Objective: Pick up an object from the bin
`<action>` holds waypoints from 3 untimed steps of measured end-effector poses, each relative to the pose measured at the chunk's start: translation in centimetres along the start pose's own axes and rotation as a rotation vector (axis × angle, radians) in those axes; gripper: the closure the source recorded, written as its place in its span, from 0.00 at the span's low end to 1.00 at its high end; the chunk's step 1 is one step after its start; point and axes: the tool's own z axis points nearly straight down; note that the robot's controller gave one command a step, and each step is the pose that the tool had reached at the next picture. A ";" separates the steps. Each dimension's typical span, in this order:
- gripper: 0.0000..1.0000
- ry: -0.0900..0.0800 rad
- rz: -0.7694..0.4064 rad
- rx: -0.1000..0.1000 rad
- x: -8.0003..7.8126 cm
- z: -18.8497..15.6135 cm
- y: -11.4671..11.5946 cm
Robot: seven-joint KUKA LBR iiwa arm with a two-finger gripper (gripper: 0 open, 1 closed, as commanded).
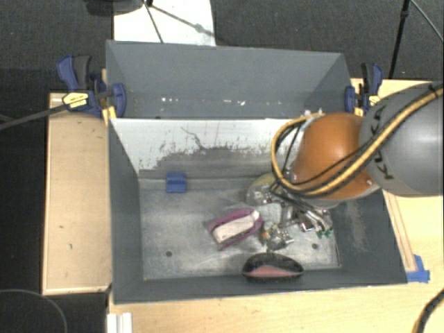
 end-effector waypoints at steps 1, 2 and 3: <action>0.00 0.014 -0.113 -0.009 -1.4 1.9 5.9; 0.00 0.031 -0.029 -0.008 -1.1 5.0 4.8; 1.00 0.031 -0.033 -0.007 -1.1 4.9 4.8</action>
Offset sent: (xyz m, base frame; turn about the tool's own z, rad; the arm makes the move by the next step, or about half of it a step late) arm -0.0042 0.0568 -0.0205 -0.1047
